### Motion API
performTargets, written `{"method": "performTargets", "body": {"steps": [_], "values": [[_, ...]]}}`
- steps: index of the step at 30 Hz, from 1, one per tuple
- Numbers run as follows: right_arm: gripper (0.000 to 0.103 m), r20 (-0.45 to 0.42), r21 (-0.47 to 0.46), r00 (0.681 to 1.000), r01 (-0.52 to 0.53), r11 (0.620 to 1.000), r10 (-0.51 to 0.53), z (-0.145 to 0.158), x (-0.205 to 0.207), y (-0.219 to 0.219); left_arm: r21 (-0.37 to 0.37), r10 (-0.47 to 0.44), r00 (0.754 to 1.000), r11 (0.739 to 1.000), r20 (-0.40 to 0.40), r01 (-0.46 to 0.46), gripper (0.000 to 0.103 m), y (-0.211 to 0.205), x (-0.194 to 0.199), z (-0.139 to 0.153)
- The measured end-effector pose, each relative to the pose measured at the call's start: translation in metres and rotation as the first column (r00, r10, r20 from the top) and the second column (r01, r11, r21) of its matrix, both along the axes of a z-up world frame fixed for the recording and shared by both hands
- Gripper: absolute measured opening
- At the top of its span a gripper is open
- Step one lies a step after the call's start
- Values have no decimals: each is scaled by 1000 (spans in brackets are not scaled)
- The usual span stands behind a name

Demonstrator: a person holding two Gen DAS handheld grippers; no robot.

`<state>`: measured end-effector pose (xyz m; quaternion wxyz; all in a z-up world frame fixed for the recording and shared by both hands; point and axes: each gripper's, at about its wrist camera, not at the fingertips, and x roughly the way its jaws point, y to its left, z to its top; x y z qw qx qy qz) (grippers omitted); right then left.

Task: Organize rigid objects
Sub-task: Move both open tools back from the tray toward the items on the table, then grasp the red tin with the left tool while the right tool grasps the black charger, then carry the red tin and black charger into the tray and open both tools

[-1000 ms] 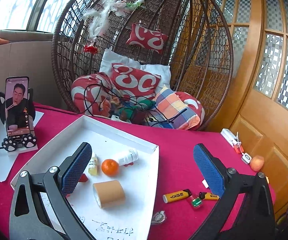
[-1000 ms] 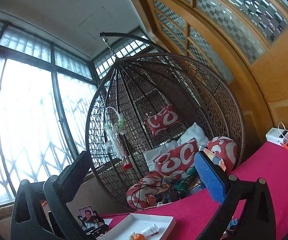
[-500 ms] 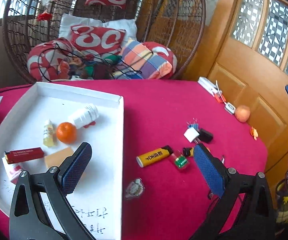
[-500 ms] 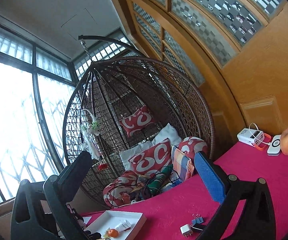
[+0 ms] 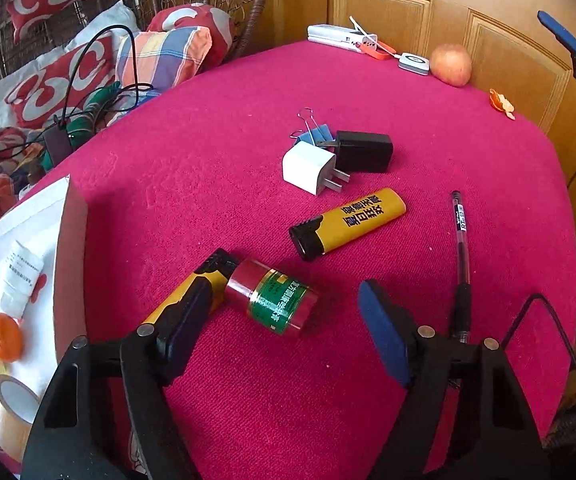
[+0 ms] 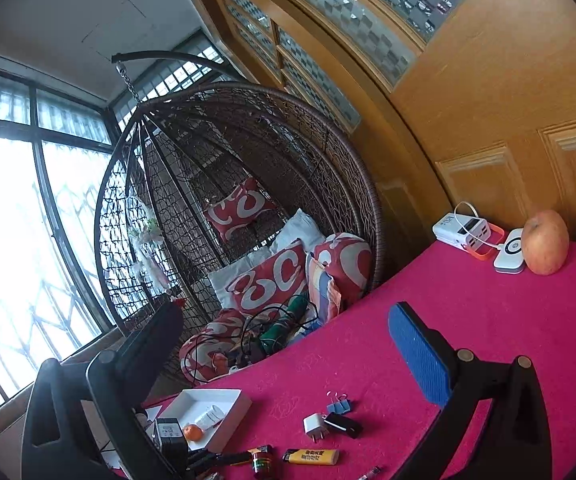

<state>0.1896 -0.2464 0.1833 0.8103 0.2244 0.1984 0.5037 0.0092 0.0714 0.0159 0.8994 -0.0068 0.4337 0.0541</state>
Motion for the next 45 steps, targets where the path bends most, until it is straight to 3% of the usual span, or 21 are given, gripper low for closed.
{"method": "performTargets", "body": {"steps": [1,6,8,13,16,20,22,23,26,35,39,45], "values": [[103,-20,-24,1000,-7,1000,6,-7,4,0,10,-2,1000,1000,-1,2,49,-1,1,1],[103,-56,-186,996,-79,979,70,-37,17,27,-34,15,1000,999,1,-15,49,4,-8,1],[103,-41,-329,989,-146,933,141,-47,18,59,-64,33,999,997,17,-32,49,5,-16,4],[100,36,-613,954,-215,760,299,-79,0,134,-115,75,996,991,47,-69,49,7,-33,12],[76,43,-705,937,-218,674,348,-99,-6,159,-136,98,993,987,63,-88,49,8,-40,17],[63,26,-758,927,-226,612,374,-115,-4,176,-156,121,989,982,84,-107,49,10,-49,23],[46,18,-763,913,-251,595,408,-119,-6,183,-163,129,987,980,95,-113,49,10,-51,26],[24,16,-774,906,-256,579,423,-121,-8,185,-165,133,986,980,101,-115,49,9,-52,28],[21,42,-778,908,-232,583,418,-116,-15,180,-165,141,982,979,126,-119,49,8,-57,35],[19,73,-589,936,-238,772,344,-58,-30,128,-192,176,955,973,237,-132,49,13,-78,68],[19,128,-548,940,-198,813,315,-35,-37,120,-199,202,943,968,263,-152,49,18,-89,74],[19,164,-521,935,-189,832,315,-19,-50,122,-232,257,922,953,290,-193,49,33,-106,81]]}}
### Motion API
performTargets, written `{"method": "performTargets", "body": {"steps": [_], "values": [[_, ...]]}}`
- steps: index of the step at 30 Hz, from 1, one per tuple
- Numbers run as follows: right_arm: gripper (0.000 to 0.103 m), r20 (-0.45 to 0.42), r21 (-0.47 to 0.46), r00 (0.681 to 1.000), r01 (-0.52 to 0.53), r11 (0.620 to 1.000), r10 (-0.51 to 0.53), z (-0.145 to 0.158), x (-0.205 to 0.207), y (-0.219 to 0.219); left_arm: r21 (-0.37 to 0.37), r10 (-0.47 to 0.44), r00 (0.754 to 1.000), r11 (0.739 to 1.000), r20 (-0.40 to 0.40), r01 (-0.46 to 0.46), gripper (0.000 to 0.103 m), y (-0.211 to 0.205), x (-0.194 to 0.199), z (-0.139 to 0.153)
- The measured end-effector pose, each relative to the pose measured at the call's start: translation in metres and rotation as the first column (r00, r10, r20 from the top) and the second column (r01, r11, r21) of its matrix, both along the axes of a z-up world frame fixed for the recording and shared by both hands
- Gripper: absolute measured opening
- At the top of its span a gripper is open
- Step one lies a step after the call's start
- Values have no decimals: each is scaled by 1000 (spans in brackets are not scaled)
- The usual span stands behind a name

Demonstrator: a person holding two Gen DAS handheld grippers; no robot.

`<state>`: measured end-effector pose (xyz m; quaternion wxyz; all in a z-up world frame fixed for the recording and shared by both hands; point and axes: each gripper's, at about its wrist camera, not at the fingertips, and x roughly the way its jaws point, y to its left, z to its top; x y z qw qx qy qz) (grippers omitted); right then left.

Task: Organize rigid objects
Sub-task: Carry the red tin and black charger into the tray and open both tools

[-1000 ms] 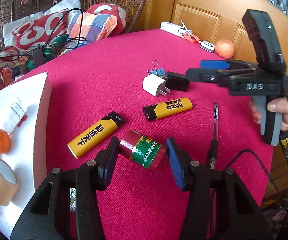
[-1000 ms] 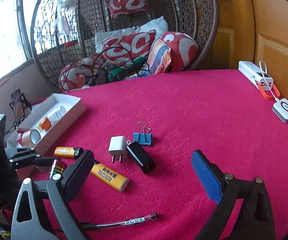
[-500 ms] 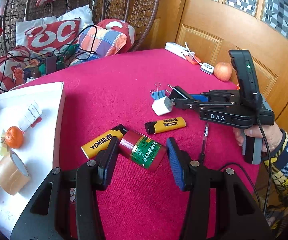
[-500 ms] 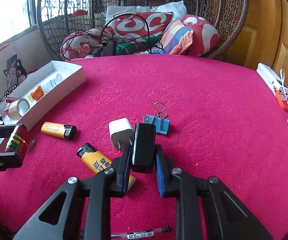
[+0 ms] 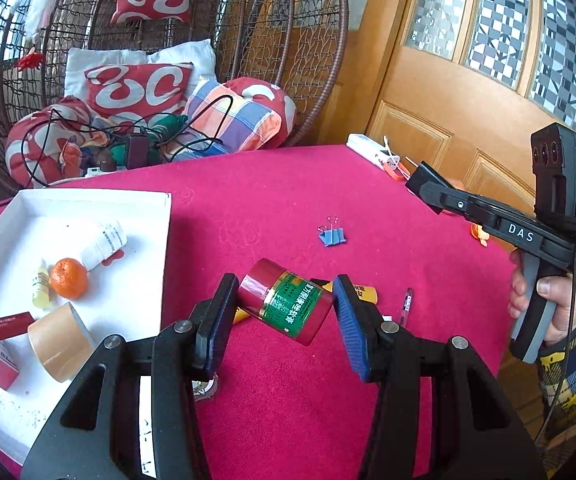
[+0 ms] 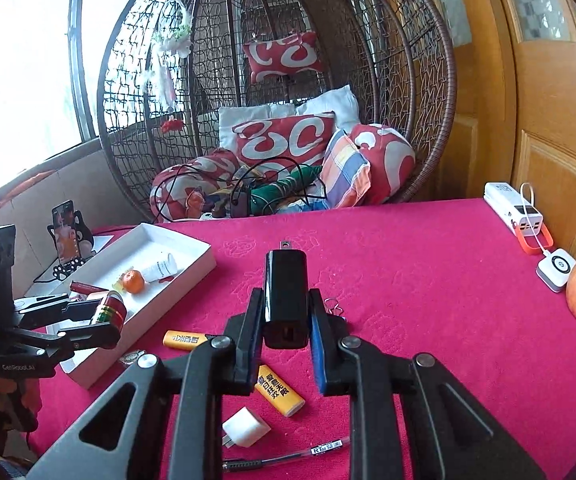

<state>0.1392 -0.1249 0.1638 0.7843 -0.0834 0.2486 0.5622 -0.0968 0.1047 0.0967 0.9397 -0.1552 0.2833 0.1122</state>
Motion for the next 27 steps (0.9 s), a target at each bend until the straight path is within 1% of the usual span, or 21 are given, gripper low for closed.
{"method": "performTargets", "body": {"steps": [10,21,27], "values": [[19,5,28,997,-76,997,76,12,-28,6,9,31,998,999,58,-32,49,9,-15,15],[19,-4,23,986,-165,986,165,15,-54,28,-11,71,994,997,87,-71,49,20,-32,17],[19,-3,18,981,-193,981,193,18,-64,39,-26,106,988,994,108,-104,49,30,-44,19]]}}
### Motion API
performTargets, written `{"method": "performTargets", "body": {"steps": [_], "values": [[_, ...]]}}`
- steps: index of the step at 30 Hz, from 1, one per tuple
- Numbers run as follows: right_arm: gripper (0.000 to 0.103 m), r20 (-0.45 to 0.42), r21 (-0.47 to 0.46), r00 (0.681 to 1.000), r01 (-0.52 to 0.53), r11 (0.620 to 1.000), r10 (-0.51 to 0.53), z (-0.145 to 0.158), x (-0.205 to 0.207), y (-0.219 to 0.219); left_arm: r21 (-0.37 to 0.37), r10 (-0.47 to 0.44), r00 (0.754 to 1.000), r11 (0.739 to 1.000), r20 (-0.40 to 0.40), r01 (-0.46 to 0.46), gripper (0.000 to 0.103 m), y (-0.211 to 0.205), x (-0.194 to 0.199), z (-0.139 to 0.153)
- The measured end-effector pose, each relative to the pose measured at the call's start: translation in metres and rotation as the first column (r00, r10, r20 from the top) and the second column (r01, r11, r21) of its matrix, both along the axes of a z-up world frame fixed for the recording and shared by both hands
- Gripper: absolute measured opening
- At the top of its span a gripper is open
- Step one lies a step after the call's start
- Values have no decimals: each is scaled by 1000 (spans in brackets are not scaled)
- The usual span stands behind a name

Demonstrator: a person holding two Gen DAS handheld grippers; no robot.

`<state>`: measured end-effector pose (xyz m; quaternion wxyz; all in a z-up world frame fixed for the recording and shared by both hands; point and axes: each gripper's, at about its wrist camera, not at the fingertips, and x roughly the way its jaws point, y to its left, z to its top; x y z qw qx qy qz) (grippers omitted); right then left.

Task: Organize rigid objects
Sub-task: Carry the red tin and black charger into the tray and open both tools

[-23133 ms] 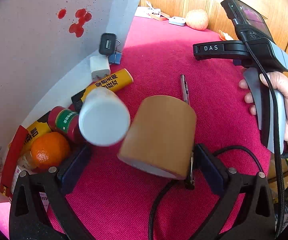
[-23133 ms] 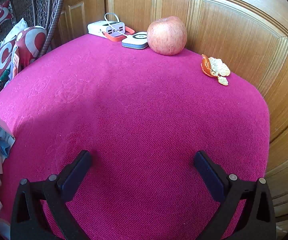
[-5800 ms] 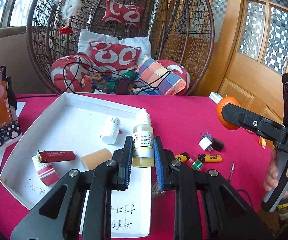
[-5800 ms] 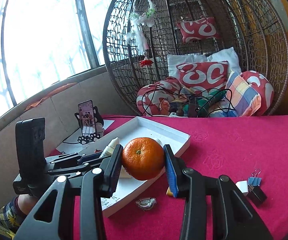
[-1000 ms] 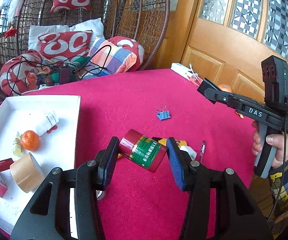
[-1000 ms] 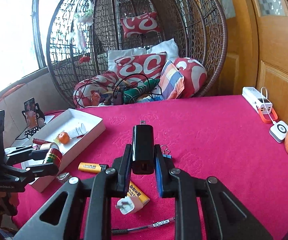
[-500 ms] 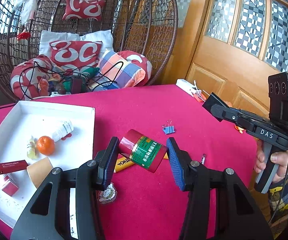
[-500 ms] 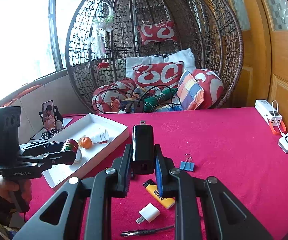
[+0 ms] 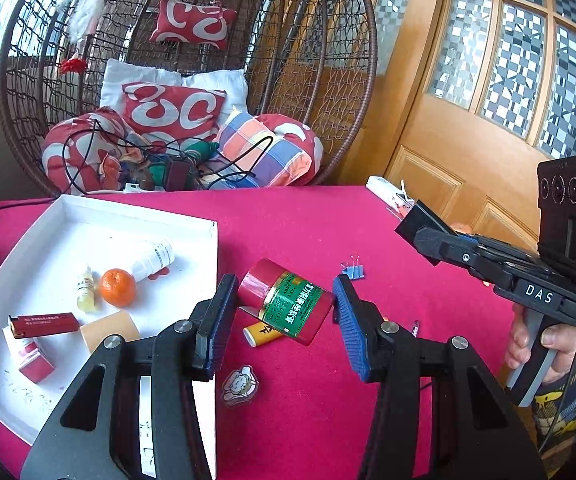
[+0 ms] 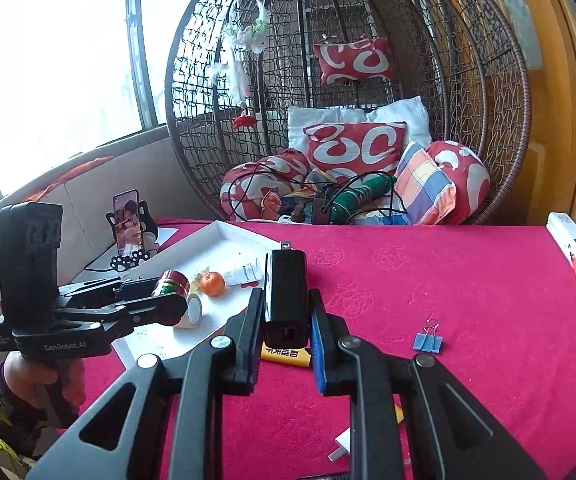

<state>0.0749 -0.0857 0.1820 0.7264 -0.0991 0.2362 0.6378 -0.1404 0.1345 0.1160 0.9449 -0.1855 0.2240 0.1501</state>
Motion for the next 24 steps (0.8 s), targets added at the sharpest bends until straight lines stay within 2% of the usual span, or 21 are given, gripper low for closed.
{"method": "performTargets", "body": {"steps": [17,24], "values": [[19,6,-5,996,-91,996,91,9,-34,34,-41,99,993,994,58,-97,49,28,-35,2],[19,-39,-20,992,-122,992,121,5,-42,61,-71,199,976,979,86,-193,49,54,-58,2]]}}
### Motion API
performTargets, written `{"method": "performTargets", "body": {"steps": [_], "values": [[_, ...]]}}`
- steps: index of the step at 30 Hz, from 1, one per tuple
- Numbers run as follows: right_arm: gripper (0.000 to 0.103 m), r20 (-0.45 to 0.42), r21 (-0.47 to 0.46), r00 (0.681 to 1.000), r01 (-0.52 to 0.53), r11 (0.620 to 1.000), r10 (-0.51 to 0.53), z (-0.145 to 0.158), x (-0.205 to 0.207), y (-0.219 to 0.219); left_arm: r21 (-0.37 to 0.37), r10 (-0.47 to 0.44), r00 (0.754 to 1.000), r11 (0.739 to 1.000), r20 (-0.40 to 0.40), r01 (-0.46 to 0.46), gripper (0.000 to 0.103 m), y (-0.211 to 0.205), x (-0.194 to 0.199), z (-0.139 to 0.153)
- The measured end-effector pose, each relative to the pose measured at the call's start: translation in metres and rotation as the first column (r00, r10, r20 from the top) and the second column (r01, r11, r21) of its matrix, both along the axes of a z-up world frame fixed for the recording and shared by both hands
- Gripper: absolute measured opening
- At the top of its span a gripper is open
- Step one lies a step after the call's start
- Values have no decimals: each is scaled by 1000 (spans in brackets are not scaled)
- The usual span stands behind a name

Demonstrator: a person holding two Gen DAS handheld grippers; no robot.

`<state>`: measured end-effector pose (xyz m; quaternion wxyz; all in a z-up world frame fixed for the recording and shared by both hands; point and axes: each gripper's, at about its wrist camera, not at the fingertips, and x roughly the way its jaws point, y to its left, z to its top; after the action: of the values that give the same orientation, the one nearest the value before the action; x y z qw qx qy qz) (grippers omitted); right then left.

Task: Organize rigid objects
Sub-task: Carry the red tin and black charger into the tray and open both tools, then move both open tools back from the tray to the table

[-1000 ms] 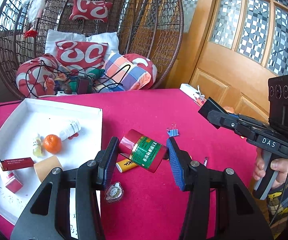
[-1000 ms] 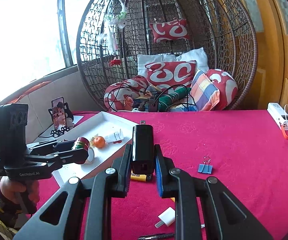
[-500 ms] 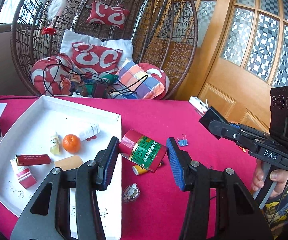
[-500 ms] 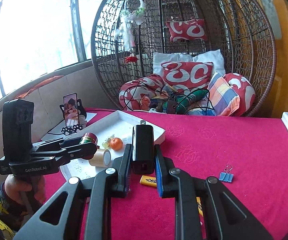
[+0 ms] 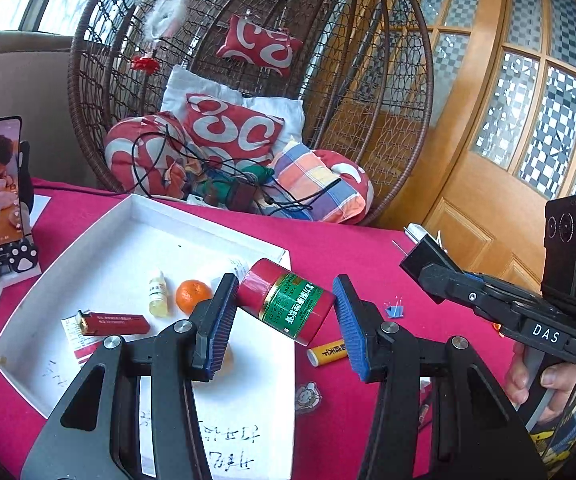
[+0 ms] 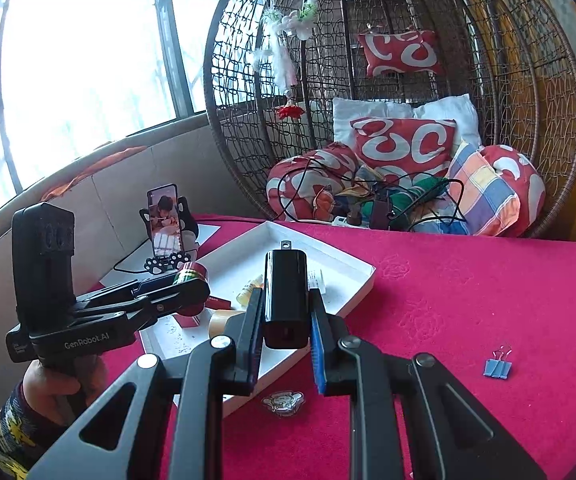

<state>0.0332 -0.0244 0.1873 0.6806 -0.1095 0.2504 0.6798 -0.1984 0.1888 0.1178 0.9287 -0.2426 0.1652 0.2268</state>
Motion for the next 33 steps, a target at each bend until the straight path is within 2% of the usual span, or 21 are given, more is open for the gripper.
{"method": "performTargets", "body": {"steps": [5,10,16,17,18,19,20,21,22,23,25,26,27,30,33], "values": [[19,-6,-41,999,-35,999,35,-11,-12,31,17,119,992,993,-29,-119,49,38,-8,0],[19,-36,-117,997,-74,990,70,-35,-28,71,-16,206,972,978,-109,-209,49,85,1,-11],[19,-36,-203,998,-61,977,55,-70,-46,112,-54,285,943,953,-173,-298,49,101,0,-37],[19,-34,-214,998,-59,975,53,-74,-48,116,-62,289,942,951,-173,-303,50,101,-2,-40],[20,-31,-223,998,-54,973,49,-78,-49,119,-67,294,939,948,-180,-310,59,100,-3,-42],[20,-28,-229,999,-45,972,40,-82,-51,121,-69,300,935,946,-186,-317,74,99,-5,-44],[20,-29,-232,999,-38,972,32,-85,-50,121,-72,305,934,944,-186,-323,82,98,-6,-45],[20,-34,-236,999,-37,971,30,-87,-50,121,-73,310,933,942,-181,-328,88,96,-8,-45],[21,-38,-239,999,-32,970,23,-88,-49,120,-71,316,932,940,-176,-333,88,94,-11,-45],[27,-33,-239,999,-20,971,13,-88,-48,119,-67,323,931,939,-171,-338,89,92,-13,-44],[53,-17,-226,1000,-3,974,-1,-86,-46,112,-58,343,925,933,-162,-356,90,86,-16,-41],[78,-14,-219,1000,2,976,-5,-85,-45,107,-53,350,924,931,-155,-362,90,83,-17,-38],[91,-15,-208,1000,7,978,-10,-83,-44,102,-50,351,925,931,-147,-361,90,78,-17,-36],[96,-14,-184,999,31,982,-34,-77,-39,89,-37,323,940,944,-113,-329,90,63,-15,-27],[96,-43,-159,997,48,986,-56,-71,-30,73,-18,284,954,958,-96,-287,90,46,-11,-18]]}}
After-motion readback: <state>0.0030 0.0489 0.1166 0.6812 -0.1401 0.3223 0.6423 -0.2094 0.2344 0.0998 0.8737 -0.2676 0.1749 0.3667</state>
